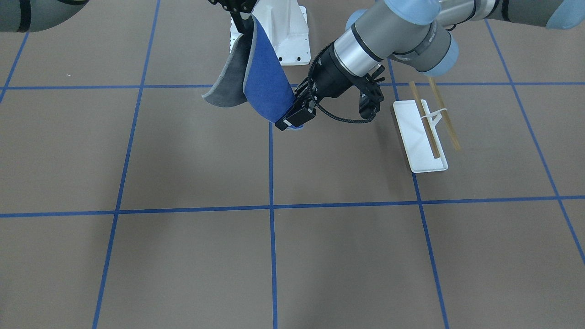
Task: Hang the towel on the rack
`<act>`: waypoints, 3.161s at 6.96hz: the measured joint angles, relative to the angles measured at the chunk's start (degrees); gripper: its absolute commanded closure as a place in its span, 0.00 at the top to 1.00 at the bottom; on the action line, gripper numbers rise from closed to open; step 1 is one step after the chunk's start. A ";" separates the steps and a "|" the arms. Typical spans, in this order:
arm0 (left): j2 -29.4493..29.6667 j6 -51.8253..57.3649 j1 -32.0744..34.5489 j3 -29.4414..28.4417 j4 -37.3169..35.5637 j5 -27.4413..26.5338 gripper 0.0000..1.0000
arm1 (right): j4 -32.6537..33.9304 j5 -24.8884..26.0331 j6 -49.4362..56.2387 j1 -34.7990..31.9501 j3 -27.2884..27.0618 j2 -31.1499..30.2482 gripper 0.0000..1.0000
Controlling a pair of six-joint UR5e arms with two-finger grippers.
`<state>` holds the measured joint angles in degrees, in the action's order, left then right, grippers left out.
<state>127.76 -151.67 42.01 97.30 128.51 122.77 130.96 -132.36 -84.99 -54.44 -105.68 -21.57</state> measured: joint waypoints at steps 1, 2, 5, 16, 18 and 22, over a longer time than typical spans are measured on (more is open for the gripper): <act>-0.12 0.88 0.00 0.01 0.09 0.19 0.00 | -0.05 -0.18 0.00 -0.07 -0.08 -0.08 0.16; -0.19 2.23 0.01 0.04 0.32 0.30 0.00 | -0.41 -0.37 0.00 -0.11 -0.09 -0.23 0.99; -0.34 5.03 0.20 0.00 1.56 0.36 0.00 | -2.49 -0.95 0.00 -0.45 -0.08 -0.96 1.00; -19.57 81.06 2.87 11.87 6.95 -18.37 0.00 | -11.25 -1.17 1.11 -2.65 -5.15 -12.46 1.00; -19.55 74.61 2.68 11.31 13.61 -23.83 0.00 | -13.62 -1.26 1.14 -2.96 -5.72 -14.66 1.00; -31.03 67.46 0.28 10.98 28.96 -29.58 0.00 | -14.97 -1.22 1.23 -3.02 -6.77 -16.98 1.00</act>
<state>96.74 -84.21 42.30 108.28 157.47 93.19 115.99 -133.57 -83.76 -57.46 -112.45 -38.55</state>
